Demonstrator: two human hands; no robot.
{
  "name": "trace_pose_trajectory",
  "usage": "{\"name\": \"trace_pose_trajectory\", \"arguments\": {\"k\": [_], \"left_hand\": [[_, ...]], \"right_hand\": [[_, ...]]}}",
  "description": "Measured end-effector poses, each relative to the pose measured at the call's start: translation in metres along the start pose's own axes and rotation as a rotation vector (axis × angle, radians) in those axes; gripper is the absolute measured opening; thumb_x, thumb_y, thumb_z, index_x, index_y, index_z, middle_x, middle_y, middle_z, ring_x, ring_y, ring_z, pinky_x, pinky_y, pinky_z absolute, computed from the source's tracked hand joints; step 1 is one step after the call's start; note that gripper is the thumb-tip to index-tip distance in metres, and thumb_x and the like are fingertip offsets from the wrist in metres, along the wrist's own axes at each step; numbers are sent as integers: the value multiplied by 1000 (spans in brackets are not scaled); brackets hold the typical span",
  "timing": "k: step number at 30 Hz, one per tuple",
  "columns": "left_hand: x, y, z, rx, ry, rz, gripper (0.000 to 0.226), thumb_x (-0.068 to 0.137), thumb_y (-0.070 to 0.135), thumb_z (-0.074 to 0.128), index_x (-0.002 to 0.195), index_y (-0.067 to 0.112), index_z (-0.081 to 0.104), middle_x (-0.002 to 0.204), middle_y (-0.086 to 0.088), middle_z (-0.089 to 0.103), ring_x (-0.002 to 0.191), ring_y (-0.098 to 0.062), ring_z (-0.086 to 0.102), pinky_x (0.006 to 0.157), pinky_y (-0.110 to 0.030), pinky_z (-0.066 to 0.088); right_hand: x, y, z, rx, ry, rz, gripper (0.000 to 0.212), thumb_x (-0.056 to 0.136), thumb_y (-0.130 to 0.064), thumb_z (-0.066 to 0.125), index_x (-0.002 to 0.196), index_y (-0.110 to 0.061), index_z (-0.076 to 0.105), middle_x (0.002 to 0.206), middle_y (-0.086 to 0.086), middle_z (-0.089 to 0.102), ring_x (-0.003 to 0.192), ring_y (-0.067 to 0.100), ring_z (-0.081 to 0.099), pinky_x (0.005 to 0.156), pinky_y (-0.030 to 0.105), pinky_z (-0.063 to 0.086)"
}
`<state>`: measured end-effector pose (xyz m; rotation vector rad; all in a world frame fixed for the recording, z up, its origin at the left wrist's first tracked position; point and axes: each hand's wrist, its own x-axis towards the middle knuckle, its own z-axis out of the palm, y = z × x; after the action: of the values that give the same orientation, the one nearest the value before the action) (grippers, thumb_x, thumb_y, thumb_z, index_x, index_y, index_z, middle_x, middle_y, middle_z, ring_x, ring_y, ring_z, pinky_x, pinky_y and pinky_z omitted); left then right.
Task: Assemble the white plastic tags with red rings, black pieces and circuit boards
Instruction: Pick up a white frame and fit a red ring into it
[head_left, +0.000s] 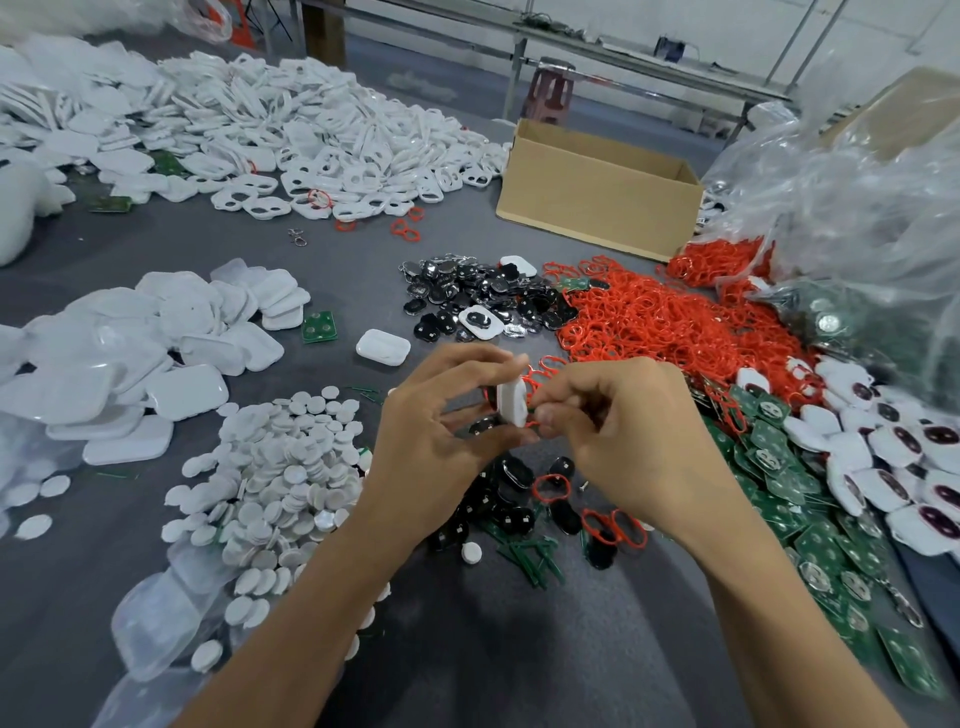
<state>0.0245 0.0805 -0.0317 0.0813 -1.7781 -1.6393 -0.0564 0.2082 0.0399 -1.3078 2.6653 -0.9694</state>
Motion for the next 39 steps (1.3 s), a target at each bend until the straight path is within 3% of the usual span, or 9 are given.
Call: {"name": "trace_pose_trajectory", "arguments": {"k": [6, 11, 16, 21, 27, 30, 34, 39], "left_hand": [[-1, 3, 1, 46, 20, 22, 50, 65, 12, 80, 113, 16, 67, 115, -4, 61, 105, -18, 64, 85, -33, 58], [0, 3, 0, 236, 37, 142, 50, 66, 5, 84, 114, 7, 68, 111, -8, 62, 100, -4, 62, 85, -12, 49], [-1, 1, 0, 309, 76, 171, 52, 66, 3, 86, 114, 10, 68, 110, -8, 61, 100, -9, 61, 84, -13, 50], [0, -1, 0, 269, 74, 168, 53, 66, 3, 85, 115, 13, 67, 112, -6, 63, 103, 0, 61, 85, -10, 48], [-1, -1, 3, 22, 37, 3, 52, 64, 7, 83, 110, 25, 69, 115, 6, 64, 109, -16, 65, 87, -31, 57], [-2, -1, 3, 23, 36, -16, 53, 65, 1, 83, 112, 22, 69, 116, 2, 63, 107, -14, 65, 88, -31, 58], [-3, 2, 5, 65, 33, 24, 50, 65, 13, 81, 114, 15, 68, 114, -3, 62, 102, -14, 66, 86, -26, 57], [-4, 0, 6, 182, 65, 97, 52, 66, 4, 84, 113, 18, 67, 112, -1, 61, 99, -12, 67, 84, -22, 56]], "right_hand": [[-1, -4, 3, -28, 22, 14, 16, 80, -4, 71, 72, -17, 75, 55, -13, 59, 53, -1, 53, 54, 7, 36], [-3, -8, 3, -65, 38, 22, 16, 78, -4, 69, 73, -18, 75, 63, -9, 68, 48, 0, 49, 58, 6, 37], [-5, -10, 7, -98, 82, -6, 14, 78, -5, 68, 74, -16, 75, 62, -4, 69, 53, 14, 56, 61, 25, 43], [-2, -6, 4, -55, 46, 4, 14, 80, -6, 70, 75, -18, 76, 66, -4, 71, 50, 6, 49, 58, 16, 39], [1, 0, -3, 73, -11, 40, 20, 81, -4, 72, 68, -20, 75, 55, -11, 65, 55, 6, 56, 54, 9, 37], [0, -1, -1, 24, -2, 46, 19, 80, -5, 73, 68, -20, 75, 60, -4, 69, 61, 11, 59, 57, 13, 39], [-2, -3, 1, -55, 22, 53, 16, 78, -5, 71, 71, -19, 75, 64, -3, 71, 64, 7, 59, 60, 15, 41], [-4, -8, 5, -96, 50, 35, 15, 77, -4, 68, 72, -16, 75, 66, 0, 71, 65, 22, 65, 69, 33, 51]]}}
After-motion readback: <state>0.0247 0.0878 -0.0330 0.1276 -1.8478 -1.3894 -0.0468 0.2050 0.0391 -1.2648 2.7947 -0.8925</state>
